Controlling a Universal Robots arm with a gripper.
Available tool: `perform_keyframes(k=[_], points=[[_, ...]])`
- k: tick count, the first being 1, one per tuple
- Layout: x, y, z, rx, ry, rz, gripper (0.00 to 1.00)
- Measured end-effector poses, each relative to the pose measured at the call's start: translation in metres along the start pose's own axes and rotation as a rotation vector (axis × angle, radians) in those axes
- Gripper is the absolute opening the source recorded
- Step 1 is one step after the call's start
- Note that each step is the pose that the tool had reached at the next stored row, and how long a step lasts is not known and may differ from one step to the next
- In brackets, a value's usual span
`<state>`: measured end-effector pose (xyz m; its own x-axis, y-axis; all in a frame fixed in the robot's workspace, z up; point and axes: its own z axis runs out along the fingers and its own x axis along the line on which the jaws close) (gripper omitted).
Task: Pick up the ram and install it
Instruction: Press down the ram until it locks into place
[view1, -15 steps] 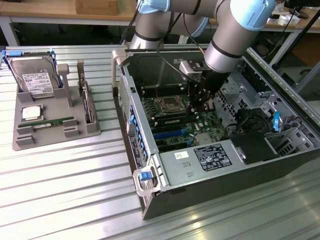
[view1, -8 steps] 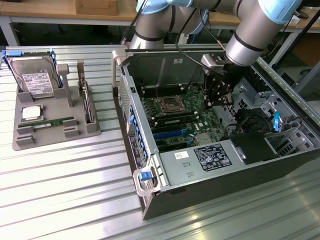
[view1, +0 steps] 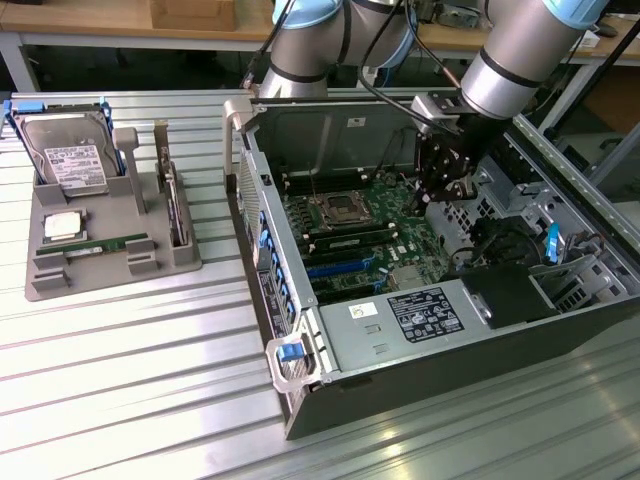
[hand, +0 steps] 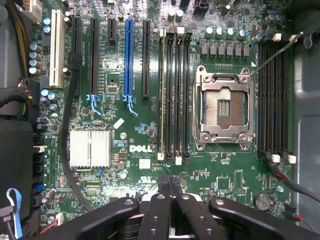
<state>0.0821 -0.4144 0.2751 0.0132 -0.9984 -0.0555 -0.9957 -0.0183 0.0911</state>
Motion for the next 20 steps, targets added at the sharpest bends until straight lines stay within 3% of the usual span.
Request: perform_keyframes(k=[7, 11, 20], points=[[0.0000, 0.0000, 0.0000, 0.0008, -0.0013, 0.014, 0.10], [0.0000, 0.0000, 0.0000, 0.0067, -0.0108, 0.121, 0.10], [0.0000, 0.0000, 0.0000, 0.0133, -0.0217, 0.240, 0.10]])
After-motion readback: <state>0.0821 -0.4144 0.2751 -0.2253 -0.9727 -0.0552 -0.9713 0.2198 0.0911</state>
